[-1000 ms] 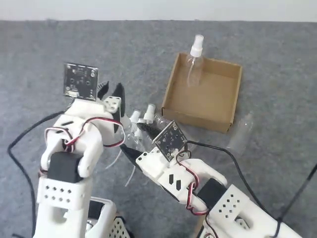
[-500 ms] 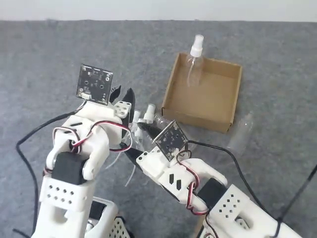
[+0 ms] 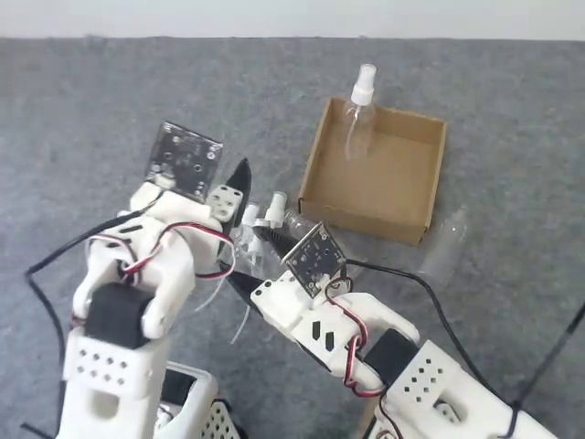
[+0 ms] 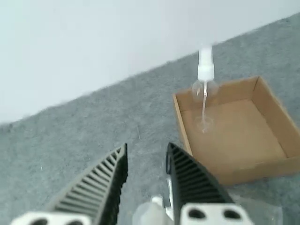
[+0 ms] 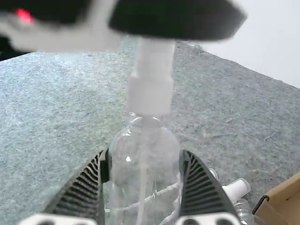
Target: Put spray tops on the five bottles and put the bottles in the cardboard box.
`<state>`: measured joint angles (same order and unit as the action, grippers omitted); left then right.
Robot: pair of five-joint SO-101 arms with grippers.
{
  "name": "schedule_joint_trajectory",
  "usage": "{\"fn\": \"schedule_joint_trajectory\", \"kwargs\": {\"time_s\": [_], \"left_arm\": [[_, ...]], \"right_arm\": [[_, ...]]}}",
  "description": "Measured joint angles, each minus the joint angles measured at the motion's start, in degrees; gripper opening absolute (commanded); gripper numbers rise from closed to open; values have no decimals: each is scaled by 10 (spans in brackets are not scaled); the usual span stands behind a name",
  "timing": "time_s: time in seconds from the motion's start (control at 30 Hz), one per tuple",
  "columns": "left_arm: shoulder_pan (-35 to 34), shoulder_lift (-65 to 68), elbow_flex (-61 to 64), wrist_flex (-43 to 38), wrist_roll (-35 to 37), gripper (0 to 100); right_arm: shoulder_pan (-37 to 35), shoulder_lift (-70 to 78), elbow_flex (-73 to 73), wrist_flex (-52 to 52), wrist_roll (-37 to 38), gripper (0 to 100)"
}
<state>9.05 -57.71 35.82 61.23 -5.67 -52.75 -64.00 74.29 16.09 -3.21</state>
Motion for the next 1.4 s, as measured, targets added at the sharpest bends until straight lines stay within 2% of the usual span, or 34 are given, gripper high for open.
{"fn": "schedule_joint_trajectory", "kwargs": {"time_s": [0.13,0.27,0.4,0.67,0.97,1.1,1.4], "left_arm": [[0,0,-70,22,-1,145],[-8,-1,-129,77,-1,145],[-8,-33,-125,109,-1,145],[-15,-229,98,48,-1,148],[-11,-396,310,31,-1,148],[-11,-453,373,17,-1,148],[-11,-455,425,-27,7,156]], "right_arm": [[0,0,0,0,0,6],[0,0,0,0,0,6],[0,0,0,0,0,6],[5,0,0,0,0,6],[97,0,-12,19,0,6],[115,0,-70,83,0,6],[139,47,-178,144,0,6]]}}
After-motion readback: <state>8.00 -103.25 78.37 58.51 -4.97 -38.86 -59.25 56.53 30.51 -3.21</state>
